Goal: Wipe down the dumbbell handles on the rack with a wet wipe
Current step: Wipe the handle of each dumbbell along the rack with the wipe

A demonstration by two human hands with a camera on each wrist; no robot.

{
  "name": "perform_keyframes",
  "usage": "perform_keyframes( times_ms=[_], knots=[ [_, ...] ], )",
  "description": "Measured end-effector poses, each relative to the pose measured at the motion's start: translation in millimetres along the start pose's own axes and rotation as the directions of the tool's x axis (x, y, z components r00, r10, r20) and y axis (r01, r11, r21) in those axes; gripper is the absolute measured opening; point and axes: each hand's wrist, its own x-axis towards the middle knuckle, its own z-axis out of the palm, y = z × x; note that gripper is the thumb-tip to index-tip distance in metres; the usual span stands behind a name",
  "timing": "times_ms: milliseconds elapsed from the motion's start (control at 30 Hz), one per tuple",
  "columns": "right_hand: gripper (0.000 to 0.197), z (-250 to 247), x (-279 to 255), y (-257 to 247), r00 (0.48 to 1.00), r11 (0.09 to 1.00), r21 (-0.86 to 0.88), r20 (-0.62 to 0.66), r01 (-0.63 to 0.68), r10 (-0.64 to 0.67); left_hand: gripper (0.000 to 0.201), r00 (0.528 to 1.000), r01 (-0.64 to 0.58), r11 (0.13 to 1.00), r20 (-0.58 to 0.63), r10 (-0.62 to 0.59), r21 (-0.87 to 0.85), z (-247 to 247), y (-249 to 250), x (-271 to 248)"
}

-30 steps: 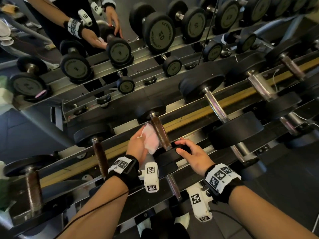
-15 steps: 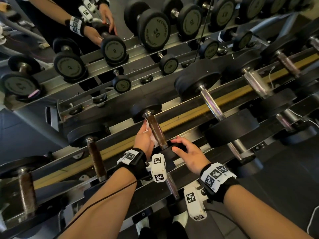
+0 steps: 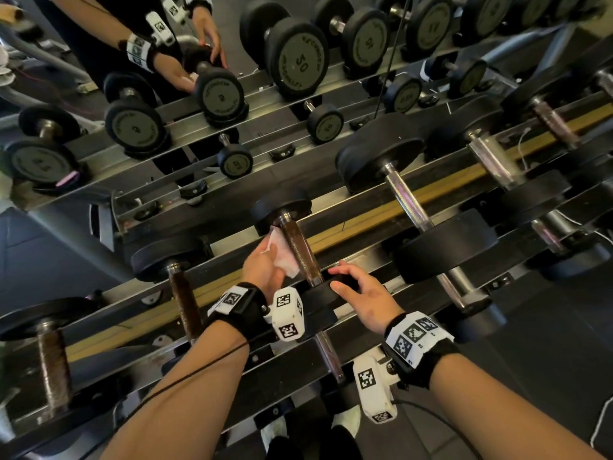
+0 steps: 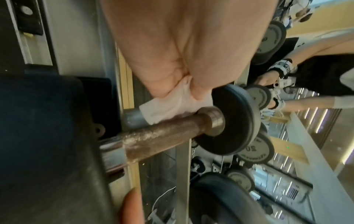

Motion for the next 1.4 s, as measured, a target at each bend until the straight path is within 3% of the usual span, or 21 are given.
perform_keyframes(
  times_ms=[100, 233, 333, 433, 500, 667, 1000, 1167, 1300, 1400],
  knots=[
    [0.024, 2, -1, 0, 1.0, 1.0, -0.003, -0.013, -0.005, 0.005, 0.028, 0.999, 0.024, 0.995, 0.039, -0.028, 0.099, 11, -10, -2],
    [0.025, 3, -1, -1, 0.999, 1.0, -0.011, -0.02, -0.025, 0.025, 0.044, 0.99, 0.064, 0.969, 0.108, -0.092, 0.237, 6, -23, -9],
    [0.024, 2, -1, -2, 1.0, 1.0, -0.01, -0.007, -0.016, 0.016, 0.034, 0.973, 0.022, 0.919, 0.201, -0.11, 0.393, -10, -25, -10],
    [0.023, 1, -1, 0, 1.0, 1.0, 0.006, -0.001, -0.014, 0.014, 0.027, 0.96, 0.079, 0.954, 0.236, -0.151, 0.288, -24, -20, -6],
    [0.022, 1, -1, 1, 1.0, 1.0, 0.008, -0.001, -0.008, 0.008, 0.027, 0.98, 0.083, 0.981, 0.165, -0.112, 0.174, -27, -13, 4],
    [0.021, 1, 0, 2, 1.0, 1.0, 0.01, -0.003, -0.007, 0.007, 0.043, 0.992, -0.098, 0.976, 0.102, 0.079, 0.192, -4, -12, 11],
    [0.025, 1, -4, -4, 1.0, 1.0, 0.027, -0.017, -0.015, 0.015, 0.037, 0.979, 0.028, 0.965, 0.189, -0.08, 0.26, -15, -35, 0],
    [0.024, -2, -4, -6, 1.0, 1.0, 0.018, -0.002, -0.007, 0.007, 0.031, 0.979, 0.002, 0.99, 0.202, -0.03, 0.141, -21, -15, 5],
    [0.024, -2, -4, -5, 1.0, 1.0, 0.021, -0.004, -0.008, 0.008, 0.041, 0.98, -0.156, 0.935, 0.166, 0.107, 0.32, -4, -1, 9],
    [0.024, -1, -4, -5, 1.0, 0.999, 0.042, -0.008, -0.01, 0.01, 0.048, 0.97, -0.227, 0.809, 0.197, 0.14, 0.542, 2, -14, 9]
  ],
)
